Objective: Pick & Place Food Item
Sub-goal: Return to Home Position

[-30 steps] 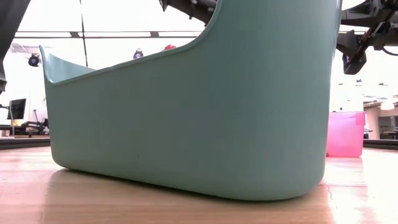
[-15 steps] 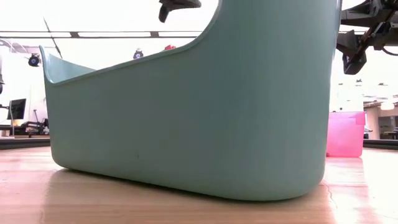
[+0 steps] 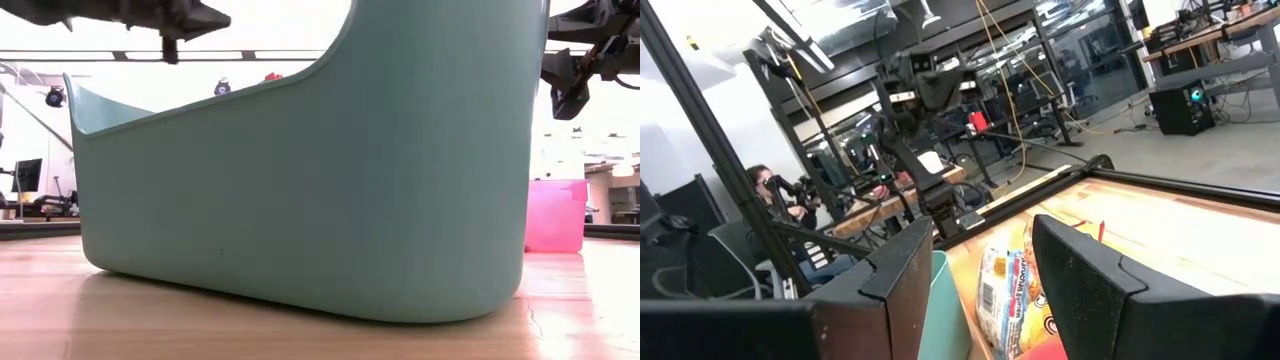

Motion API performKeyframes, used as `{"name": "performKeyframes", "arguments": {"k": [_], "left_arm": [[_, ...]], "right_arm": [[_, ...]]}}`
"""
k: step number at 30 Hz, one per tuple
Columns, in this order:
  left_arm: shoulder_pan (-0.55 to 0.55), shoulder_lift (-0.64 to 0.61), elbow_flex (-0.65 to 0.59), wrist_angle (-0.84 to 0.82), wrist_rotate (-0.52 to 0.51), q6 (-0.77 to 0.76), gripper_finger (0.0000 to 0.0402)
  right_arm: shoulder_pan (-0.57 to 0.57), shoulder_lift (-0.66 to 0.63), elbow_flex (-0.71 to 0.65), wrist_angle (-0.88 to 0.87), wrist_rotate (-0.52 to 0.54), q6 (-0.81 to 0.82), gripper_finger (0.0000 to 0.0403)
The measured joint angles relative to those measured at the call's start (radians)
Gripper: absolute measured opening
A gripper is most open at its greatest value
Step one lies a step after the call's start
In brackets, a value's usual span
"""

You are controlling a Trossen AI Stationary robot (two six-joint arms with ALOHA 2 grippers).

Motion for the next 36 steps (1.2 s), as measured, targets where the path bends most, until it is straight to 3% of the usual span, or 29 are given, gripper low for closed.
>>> {"name": "performKeyframes", "arguments": {"k": [18,22,36], "left_arm": [[0.0,-0.725,-0.445,-0.014,0.003,0.016,0.0],[0.0,-0.714,-0.472,-0.012,-0.011,-0.004,0.0],[-0.002,-0.72,-0.471,-0.283,0.011,0.022,0.0]], "right_arm": [[0.0,0.0,0.0,0.0,0.0,0.0,0.0171],[0.0,0.0,0.0,0.001,0.003,0.0,0.0171],[0.0,0.0,0.0,0.0,0.0,0.0,0.0171]]}}
